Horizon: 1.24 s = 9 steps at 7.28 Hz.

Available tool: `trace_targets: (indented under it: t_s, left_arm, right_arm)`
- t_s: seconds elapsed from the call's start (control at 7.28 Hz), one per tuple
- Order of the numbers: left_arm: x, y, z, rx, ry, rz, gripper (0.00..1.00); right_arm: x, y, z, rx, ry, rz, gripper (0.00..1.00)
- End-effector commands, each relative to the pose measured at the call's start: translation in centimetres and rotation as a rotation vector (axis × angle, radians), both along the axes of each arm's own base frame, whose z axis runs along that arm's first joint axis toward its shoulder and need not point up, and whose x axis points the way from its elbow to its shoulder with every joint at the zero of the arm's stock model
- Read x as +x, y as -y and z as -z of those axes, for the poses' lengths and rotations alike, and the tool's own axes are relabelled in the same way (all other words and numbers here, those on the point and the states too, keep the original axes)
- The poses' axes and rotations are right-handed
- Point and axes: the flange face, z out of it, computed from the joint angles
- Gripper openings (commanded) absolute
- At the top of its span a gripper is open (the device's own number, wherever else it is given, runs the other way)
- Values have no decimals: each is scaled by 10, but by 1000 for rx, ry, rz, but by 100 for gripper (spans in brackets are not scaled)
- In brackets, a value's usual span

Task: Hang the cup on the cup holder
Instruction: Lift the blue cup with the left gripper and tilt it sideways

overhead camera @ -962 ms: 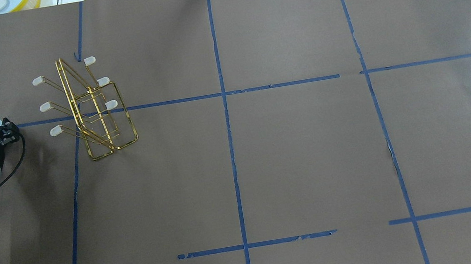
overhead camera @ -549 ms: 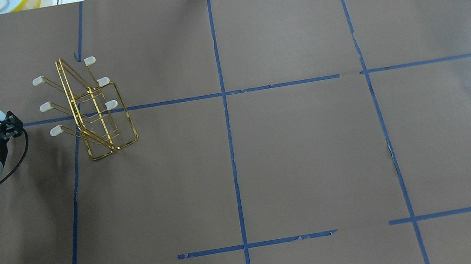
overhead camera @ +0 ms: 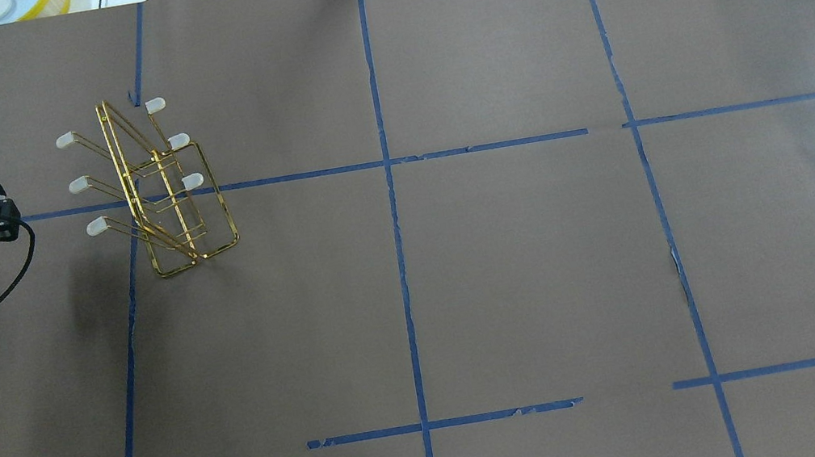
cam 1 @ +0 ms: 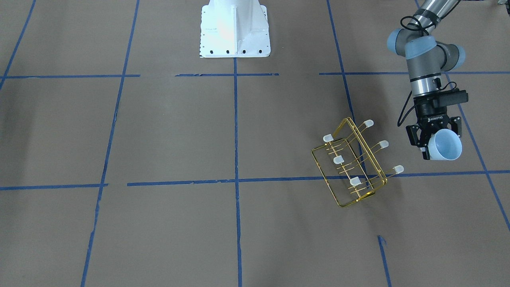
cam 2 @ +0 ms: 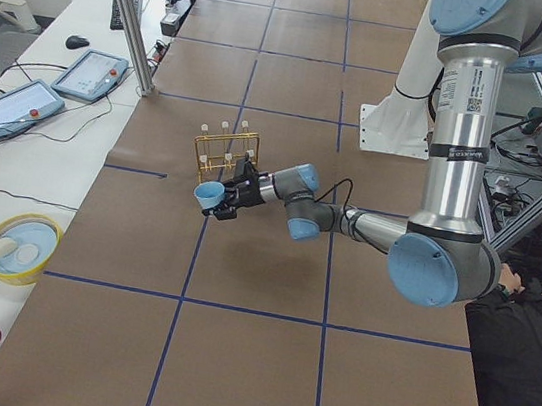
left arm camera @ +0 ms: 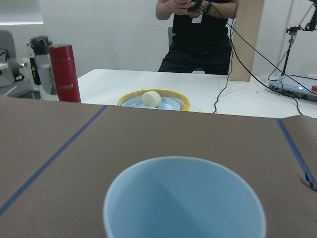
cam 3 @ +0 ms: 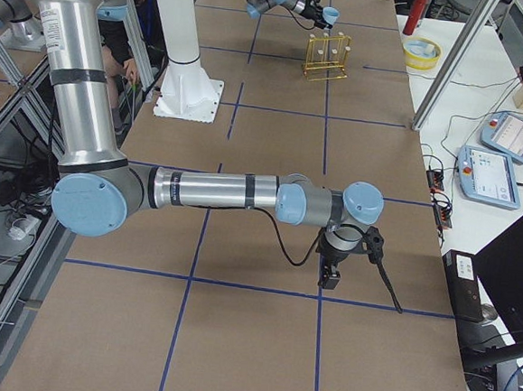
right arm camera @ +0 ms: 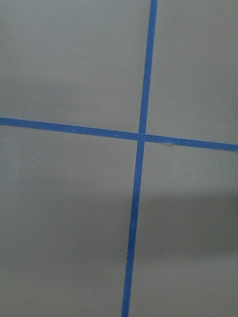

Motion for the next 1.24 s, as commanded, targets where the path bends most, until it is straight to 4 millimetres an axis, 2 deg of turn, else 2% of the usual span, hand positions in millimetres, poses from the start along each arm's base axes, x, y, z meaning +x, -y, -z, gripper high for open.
trace_targets:
  t_s: [0.0,0.14,0.27,0.55,0.69,0.96,1.1]
  left_arm:
    - [-18,-14,33,105,281,-139,19]
    - [-29,-22,47,162,455,-211,20]
    - [-41,-29,75,231,585,-260,21]
    - [-55,-32,110,261,876,-358,21]
    - [-57,-30,115,238,1005,-402,21]
    - [-63,-28,124,201,1358,-344,20]
    - [-58,-33,129,187,1503,-335,19]
  right_arm:
    - [-1,0,0,0,0,2,100]
    - [-1,0,0,0,0,2,100]
    - [0,0,0,0,0,0,100]
    - [0,0,0,0,0,0,100]
    - [-1,0,0,0,0,2,100]
    - [0,0,0,0,0,0,100]
    - [0,0,0,0,0,0,100]
